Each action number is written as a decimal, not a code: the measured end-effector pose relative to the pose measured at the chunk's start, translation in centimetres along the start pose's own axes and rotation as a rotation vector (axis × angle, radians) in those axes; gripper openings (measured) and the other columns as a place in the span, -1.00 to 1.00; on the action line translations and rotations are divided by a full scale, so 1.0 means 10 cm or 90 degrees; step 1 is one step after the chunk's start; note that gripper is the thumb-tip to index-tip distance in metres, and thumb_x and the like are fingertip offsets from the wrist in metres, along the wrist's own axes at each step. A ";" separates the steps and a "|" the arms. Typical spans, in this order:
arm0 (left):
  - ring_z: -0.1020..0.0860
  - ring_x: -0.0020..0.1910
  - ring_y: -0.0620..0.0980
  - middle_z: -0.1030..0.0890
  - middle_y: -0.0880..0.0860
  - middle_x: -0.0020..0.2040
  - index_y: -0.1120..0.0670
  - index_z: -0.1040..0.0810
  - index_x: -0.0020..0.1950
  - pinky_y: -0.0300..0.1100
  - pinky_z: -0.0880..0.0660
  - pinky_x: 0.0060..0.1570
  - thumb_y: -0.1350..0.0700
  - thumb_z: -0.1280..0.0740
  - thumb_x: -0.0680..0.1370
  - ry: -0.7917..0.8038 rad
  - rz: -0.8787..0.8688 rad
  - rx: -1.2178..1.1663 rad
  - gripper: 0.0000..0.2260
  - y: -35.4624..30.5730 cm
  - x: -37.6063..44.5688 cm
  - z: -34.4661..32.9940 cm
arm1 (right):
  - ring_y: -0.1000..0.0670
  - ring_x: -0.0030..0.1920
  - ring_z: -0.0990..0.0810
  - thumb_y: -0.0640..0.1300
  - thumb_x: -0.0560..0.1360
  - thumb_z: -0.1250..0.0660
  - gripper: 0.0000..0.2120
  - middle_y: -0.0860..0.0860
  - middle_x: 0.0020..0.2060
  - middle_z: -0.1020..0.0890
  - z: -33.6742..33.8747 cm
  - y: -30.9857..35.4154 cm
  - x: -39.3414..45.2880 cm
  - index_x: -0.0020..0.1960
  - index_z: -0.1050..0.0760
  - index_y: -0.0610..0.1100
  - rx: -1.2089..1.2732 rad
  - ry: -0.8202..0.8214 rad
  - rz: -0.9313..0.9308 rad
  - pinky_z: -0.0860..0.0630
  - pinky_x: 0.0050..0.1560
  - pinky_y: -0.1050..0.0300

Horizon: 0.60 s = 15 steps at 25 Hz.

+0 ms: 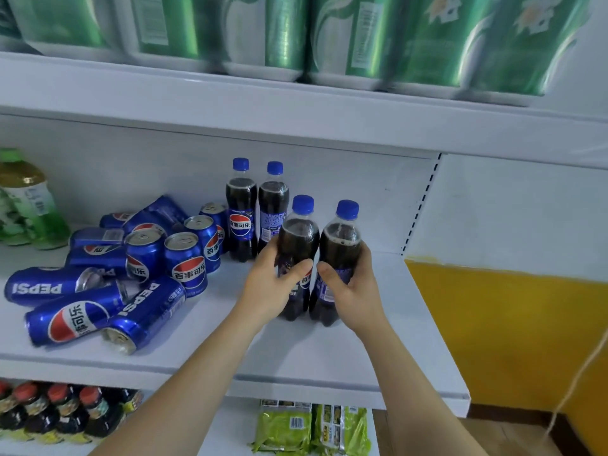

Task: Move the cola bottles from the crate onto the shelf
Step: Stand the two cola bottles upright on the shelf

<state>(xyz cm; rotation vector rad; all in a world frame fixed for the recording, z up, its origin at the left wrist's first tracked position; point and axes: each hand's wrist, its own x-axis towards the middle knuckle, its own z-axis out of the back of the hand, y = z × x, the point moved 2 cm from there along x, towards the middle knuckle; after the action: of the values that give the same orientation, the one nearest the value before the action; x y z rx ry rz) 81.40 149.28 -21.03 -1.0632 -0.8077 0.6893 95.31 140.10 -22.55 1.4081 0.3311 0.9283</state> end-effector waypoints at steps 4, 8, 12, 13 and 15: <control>-0.50 0.11 -0.31 -0.52 -0.24 0.16 -0.17 -0.33 0.42 -0.46 -0.40 0.07 0.04 -0.45 0.54 0.048 -0.021 0.060 -0.49 0.20 0.01 0.05 | 0.22 0.19 -0.59 -0.17 0.56 -0.42 -0.30 0.25 0.24 -0.57 -0.06 -0.08 -0.13 0.56 -0.15 0.09 -0.061 0.013 -0.024 -0.54 0.21 0.17; -0.59 0.12 -0.05 -0.58 -0.07 0.20 -0.04 -0.34 0.38 -0.13 -0.50 0.05 -0.04 -0.43 0.54 0.057 -0.002 0.235 -0.53 0.40 -0.06 0.08 | 0.08 0.10 -0.64 -0.19 0.52 -0.42 -0.21 0.26 0.13 -0.60 0.00 -0.15 -0.25 0.55 -0.05 0.18 -0.183 0.061 -0.055 -0.57 0.11 0.06; -0.59 0.12 0.12 -0.61 0.04 0.18 0.01 -0.36 0.34 -0.05 -0.53 -0.01 -0.12 -0.38 0.55 0.050 0.003 0.399 -0.56 0.50 -0.10 0.05 | -0.02 0.14 -0.63 -0.08 0.49 -0.47 -0.10 0.15 0.18 -0.59 0.08 -0.14 -0.27 0.60 0.05 0.14 -0.326 0.114 -0.081 -0.54 0.10 0.07; -0.59 0.11 0.12 -0.62 0.05 0.17 0.02 -0.37 0.33 -0.06 -0.51 -0.02 -0.12 -0.38 0.55 0.037 0.004 0.382 -0.56 0.49 -0.09 0.03 | -0.05 0.14 -0.64 -0.08 0.48 -0.47 -0.10 0.11 0.19 -0.61 0.08 -0.15 -0.23 0.61 0.03 0.12 -0.332 0.106 -0.091 -0.55 0.10 0.06; -0.60 0.10 0.15 -0.63 0.06 0.14 0.04 -0.38 0.33 -0.05 -0.50 -0.05 -0.14 -0.38 0.55 0.009 0.004 0.381 -0.55 0.48 -0.04 -0.02 | -0.09 0.11 -0.65 -0.08 0.48 -0.47 -0.13 0.06 0.17 -0.64 0.06 -0.18 -0.16 0.60 0.00 0.10 -0.331 0.085 -0.097 -0.53 0.03 0.06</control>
<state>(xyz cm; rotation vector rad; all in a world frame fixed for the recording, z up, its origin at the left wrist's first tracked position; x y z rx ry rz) 80.86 150.48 -25.69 -0.5263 -0.5313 0.8576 95.39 138.76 -24.60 0.8363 0.2675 0.9030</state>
